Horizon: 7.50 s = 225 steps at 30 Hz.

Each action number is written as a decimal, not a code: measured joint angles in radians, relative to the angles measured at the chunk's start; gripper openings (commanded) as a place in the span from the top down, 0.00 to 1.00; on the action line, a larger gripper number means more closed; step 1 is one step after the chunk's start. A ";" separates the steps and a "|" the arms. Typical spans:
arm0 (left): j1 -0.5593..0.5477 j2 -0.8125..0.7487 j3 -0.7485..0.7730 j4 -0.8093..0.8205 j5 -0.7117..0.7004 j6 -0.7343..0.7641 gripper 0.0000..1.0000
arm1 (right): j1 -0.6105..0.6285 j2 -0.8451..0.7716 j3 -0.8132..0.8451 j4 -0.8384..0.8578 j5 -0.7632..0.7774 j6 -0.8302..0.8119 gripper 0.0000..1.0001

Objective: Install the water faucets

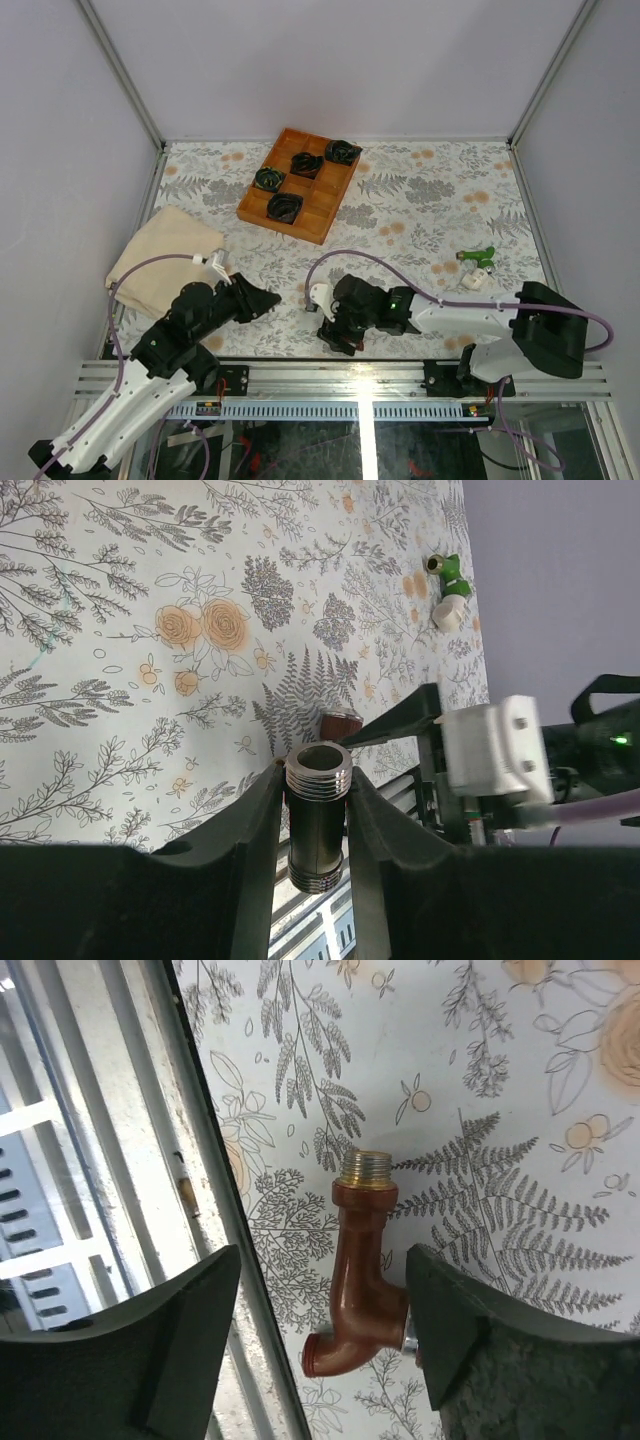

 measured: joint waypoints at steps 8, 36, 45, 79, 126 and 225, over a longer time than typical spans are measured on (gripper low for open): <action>0.000 0.057 -0.037 0.094 0.075 -0.002 1.00 | 0.004 -0.206 -0.123 0.112 0.174 0.228 0.21; 0.000 0.378 -0.263 0.636 0.319 -0.032 1.00 | 0.004 -0.489 -0.551 0.370 0.413 1.169 0.29; 0.000 0.665 -0.249 0.827 0.355 -0.043 1.00 | 0.004 -0.500 -0.581 0.391 0.417 1.265 0.35; -0.061 1.125 -0.240 1.239 0.410 -0.106 1.00 | 0.004 -0.346 -0.652 0.684 0.369 1.395 0.47; -0.035 1.180 -0.122 1.112 0.463 0.071 1.00 | 0.004 -0.253 -0.654 0.798 0.362 1.463 0.41; -0.028 0.962 -0.229 1.017 0.382 0.031 1.00 | -0.010 -0.599 -0.621 0.351 0.383 1.338 0.24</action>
